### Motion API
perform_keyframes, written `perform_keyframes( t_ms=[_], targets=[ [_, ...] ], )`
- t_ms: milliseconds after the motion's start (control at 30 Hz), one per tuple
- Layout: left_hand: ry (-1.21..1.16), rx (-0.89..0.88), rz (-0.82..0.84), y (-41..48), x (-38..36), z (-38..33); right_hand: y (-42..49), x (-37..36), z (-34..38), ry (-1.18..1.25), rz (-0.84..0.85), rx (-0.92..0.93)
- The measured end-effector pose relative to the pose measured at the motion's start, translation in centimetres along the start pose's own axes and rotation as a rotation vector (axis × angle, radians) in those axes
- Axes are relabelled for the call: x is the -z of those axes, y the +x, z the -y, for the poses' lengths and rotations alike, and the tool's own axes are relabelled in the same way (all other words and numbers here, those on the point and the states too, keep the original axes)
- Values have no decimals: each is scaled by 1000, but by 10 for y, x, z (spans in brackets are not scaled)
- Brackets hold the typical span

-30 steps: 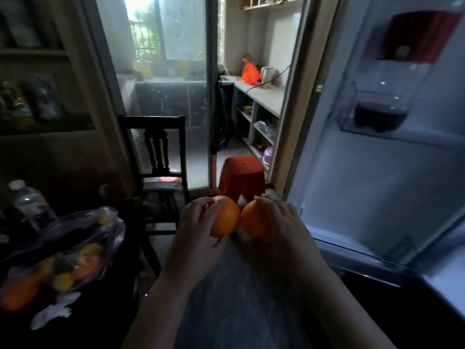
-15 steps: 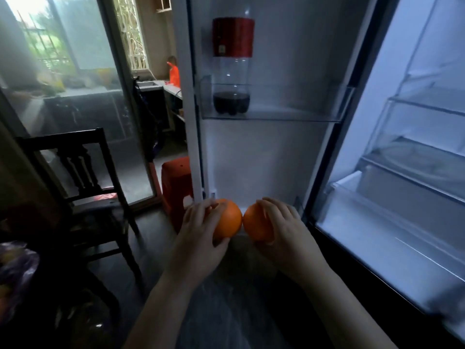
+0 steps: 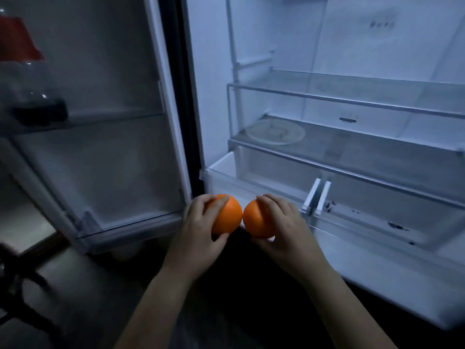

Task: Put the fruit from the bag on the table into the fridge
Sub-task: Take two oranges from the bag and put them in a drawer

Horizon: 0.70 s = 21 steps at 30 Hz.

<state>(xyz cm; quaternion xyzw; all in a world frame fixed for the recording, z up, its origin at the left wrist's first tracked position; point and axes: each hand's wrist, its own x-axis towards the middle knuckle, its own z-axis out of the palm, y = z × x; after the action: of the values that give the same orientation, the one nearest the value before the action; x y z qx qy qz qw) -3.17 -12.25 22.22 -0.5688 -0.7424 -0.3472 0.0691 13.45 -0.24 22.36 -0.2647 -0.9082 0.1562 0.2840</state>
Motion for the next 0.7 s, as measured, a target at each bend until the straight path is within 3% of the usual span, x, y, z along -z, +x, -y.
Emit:
perform_keyframes(
  t_ms=[300, 700],
  targets=[
    [-41, -179, 125, 51, -49, -29, -11, 29, -59, -62, -71, -130],
    [-61, -409, 277, 175, -96, 33, 79, 16, -117, -163, 2, -172]
  ],
)
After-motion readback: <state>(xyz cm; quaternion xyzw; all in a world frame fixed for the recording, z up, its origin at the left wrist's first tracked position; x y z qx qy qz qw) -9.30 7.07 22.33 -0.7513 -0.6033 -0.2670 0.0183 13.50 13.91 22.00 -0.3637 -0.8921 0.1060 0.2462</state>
